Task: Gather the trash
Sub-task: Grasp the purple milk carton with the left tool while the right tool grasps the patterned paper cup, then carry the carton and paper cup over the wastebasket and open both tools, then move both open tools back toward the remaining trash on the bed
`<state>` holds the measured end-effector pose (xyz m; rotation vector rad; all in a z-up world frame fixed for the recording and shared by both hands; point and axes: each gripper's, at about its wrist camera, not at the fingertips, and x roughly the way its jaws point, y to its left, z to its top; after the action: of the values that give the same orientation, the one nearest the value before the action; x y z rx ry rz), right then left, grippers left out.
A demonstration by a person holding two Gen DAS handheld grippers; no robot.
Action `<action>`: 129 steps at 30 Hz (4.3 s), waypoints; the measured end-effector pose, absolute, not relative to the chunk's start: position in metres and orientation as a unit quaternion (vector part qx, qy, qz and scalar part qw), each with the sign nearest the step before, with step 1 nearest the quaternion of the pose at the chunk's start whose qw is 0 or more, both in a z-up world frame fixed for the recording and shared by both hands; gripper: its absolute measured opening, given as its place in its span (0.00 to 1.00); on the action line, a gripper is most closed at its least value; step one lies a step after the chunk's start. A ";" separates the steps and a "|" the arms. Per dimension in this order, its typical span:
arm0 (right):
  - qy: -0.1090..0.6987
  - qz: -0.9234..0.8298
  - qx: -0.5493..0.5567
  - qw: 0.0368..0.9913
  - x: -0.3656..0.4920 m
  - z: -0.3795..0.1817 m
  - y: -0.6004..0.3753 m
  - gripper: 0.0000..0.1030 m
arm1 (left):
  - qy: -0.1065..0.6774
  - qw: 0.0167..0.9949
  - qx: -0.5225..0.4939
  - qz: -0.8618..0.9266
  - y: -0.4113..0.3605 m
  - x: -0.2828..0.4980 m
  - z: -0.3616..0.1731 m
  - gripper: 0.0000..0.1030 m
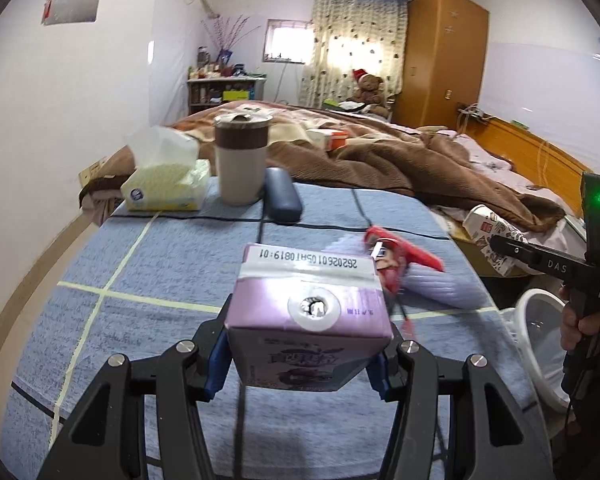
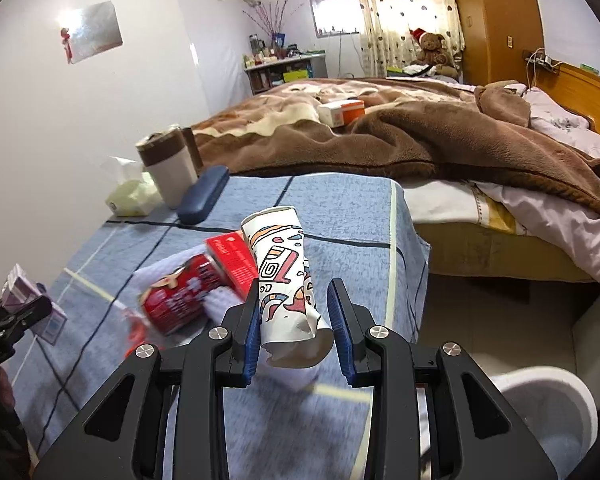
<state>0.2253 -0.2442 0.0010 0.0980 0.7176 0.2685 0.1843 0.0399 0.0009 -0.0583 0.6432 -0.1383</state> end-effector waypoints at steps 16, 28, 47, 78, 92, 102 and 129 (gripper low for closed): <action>0.303 0.093 0.074 0.946 0.145 0.022 -0.267 0.32 | 0.289 0.947 -0.001 -0.141 -0.018 0.147 0.025 0.56; 0.284 0.026 0.075 0.956 0.096 0.028 -0.293 0.32 | 0.273 0.938 0.023 -0.211 -0.074 0.132 0.034 0.56; 0.309 -0.105 0.104 0.940 0.064 0.004 -0.355 0.32 | 0.279 0.900 0.057 -0.329 -0.181 0.133 0.029 0.56; 0.366 -0.160 0.090 0.912 0.074 -0.020 -0.373 0.60 | 0.310 0.875 0.063 -0.366 -0.227 0.145 0.007 0.74; 0.345 -0.138 0.076 0.925 0.079 -0.008 -0.351 0.60 | 0.288 0.898 0.040 -0.329 -0.183 0.145 0.022 0.74; 0.323 -0.098 0.069 0.939 0.090 0.000 -0.325 0.64 | 0.270 0.923 0.026 -0.274 -0.129 0.147 0.030 0.75; 0.344 0.038 0.001 0.938 0.177 -0.011 -0.243 0.65 | 0.323 0.934 -0.013 -0.154 -0.021 0.185 -0.007 0.79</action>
<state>0.1765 -0.2435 -0.0113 0.0012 0.7030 0.0774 0.1847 -0.0215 -0.0074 -0.0257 0.6609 -0.3157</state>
